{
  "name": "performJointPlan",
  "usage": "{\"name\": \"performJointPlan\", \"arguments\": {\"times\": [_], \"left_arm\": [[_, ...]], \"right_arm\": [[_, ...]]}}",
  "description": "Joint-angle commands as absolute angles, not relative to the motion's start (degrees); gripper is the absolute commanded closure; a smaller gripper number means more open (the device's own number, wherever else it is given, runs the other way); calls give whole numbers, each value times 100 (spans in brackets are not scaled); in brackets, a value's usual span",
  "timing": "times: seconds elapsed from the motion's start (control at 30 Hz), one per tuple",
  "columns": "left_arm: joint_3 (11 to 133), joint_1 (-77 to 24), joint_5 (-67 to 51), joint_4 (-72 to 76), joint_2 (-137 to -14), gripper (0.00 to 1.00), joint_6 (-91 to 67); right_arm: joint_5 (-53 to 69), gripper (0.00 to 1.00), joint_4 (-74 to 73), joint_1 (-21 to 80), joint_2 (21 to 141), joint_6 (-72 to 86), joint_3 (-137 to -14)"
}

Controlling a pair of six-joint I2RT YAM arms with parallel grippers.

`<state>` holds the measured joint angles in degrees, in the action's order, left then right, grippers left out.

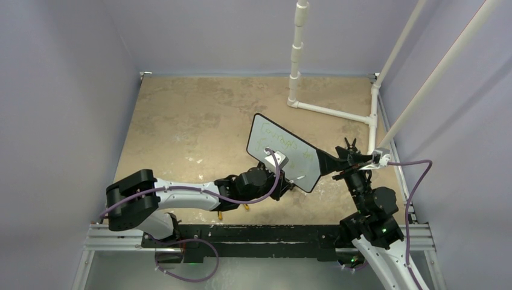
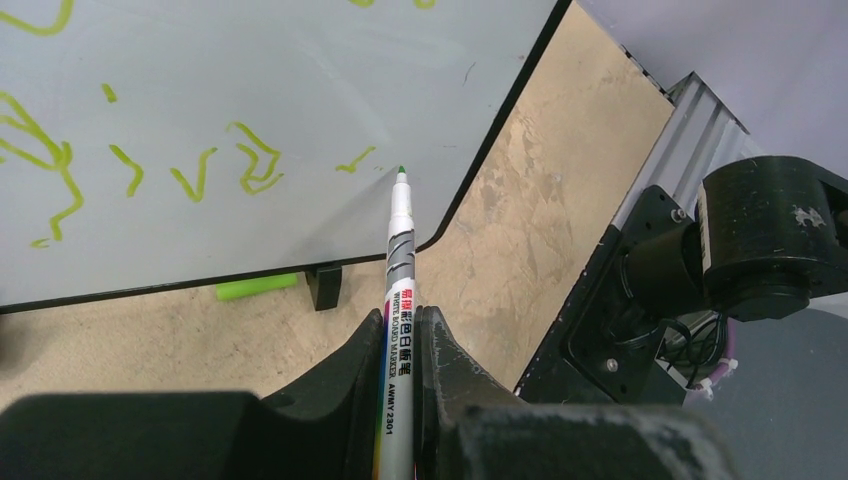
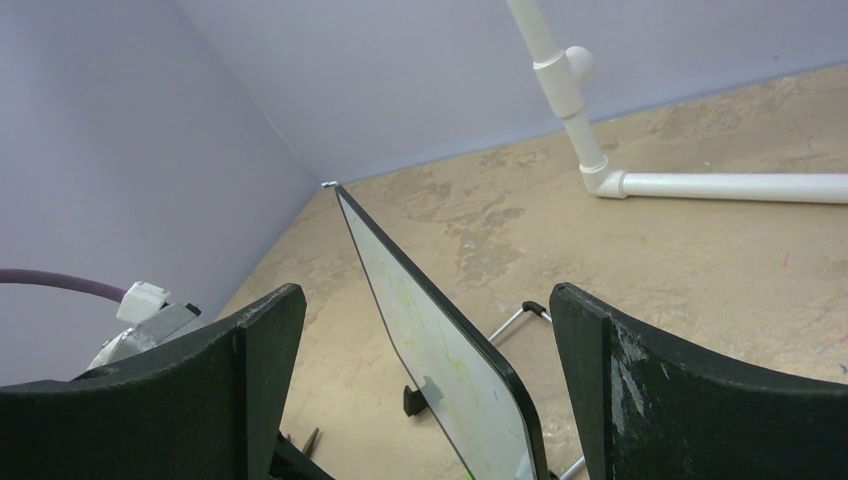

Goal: Write a sentence on the whiteboard

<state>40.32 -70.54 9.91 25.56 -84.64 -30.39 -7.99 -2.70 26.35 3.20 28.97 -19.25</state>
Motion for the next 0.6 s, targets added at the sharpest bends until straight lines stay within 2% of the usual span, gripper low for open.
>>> {"name": "performJointPlan", "arguments": {"times": [0.0,0.57], "left_arm": [[4141,-7075,1270,2640,-8167,100,-3021],[4151,-7076,1430,2555,-8112,100,-3083]], "right_arm": [[-849,5,-202,2660,252,2932,-1916],[-826,5,-202,2663,246,2927,-1917]]}}
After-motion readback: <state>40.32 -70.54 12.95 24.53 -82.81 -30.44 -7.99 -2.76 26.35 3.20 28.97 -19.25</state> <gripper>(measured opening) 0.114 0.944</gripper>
